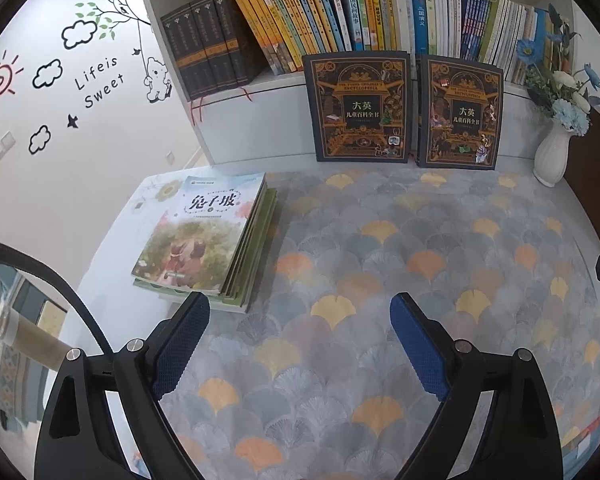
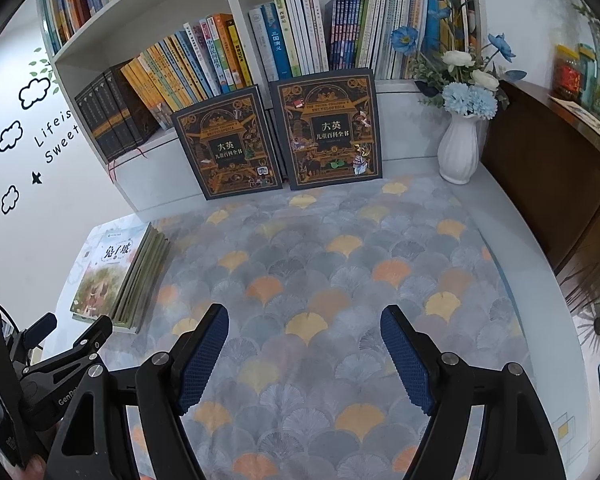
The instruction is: Organize books
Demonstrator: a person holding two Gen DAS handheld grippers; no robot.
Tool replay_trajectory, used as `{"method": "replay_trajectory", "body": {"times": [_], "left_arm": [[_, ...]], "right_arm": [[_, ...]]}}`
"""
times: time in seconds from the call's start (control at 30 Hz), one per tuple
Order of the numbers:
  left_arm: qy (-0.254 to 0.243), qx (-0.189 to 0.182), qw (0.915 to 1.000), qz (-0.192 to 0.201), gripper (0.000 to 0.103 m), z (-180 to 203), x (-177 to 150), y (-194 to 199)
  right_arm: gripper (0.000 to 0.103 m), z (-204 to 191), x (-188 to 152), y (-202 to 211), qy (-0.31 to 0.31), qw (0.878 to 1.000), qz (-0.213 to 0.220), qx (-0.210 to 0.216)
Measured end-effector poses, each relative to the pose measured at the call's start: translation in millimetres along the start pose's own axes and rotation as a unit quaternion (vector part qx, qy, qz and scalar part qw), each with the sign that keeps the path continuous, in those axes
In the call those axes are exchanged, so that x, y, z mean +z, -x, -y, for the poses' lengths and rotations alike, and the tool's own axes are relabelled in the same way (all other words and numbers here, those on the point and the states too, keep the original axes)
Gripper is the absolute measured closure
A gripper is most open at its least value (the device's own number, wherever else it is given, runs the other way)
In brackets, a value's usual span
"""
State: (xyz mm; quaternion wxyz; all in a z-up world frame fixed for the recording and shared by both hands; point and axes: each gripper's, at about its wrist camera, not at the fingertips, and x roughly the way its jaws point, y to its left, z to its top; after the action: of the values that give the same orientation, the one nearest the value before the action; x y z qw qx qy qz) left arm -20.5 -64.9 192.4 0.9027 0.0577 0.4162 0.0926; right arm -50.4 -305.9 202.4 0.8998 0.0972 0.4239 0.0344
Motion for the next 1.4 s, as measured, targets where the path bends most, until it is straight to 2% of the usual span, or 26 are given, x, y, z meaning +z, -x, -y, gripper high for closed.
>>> {"method": "replay_trajectory", "body": {"times": [0.63,0.77,1.0,1.2,1.4], "left_arm": [[-0.014,-0.008,0.9999,-0.002,0.012,4.8,-3.3,0.3],[-0.031,0.008,0.9995,-0.001,0.012,8.5,-4.4,-0.8],[-0.032,-0.002,0.9995,-0.007,0.012,11.7,-5.3,-0.7],[-0.053,0.022,0.9984,-0.002,0.011,18.2,-8.6,-1.6],[-0.039,0.005,0.9990,0.019,0.012,12.1,-10.4,-0.8]], "right_arm": [[0.027,1.4,-3.8,4.1,-0.008,1.000,0.002,0.003],[0.027,4.8,-3.2,6.5,-0.017,1.000,0.008,0.005],[0.027,12.2,-1.5,4.0,-0.031,1.000,0.002,0.003],[0.027,13.0,-4.1,1.5,-0.034,0.999,-0.003,0.000],[0.027,10.9,-5.1,-1.6,-0.030,1.000,-0.008,0.001]]}}
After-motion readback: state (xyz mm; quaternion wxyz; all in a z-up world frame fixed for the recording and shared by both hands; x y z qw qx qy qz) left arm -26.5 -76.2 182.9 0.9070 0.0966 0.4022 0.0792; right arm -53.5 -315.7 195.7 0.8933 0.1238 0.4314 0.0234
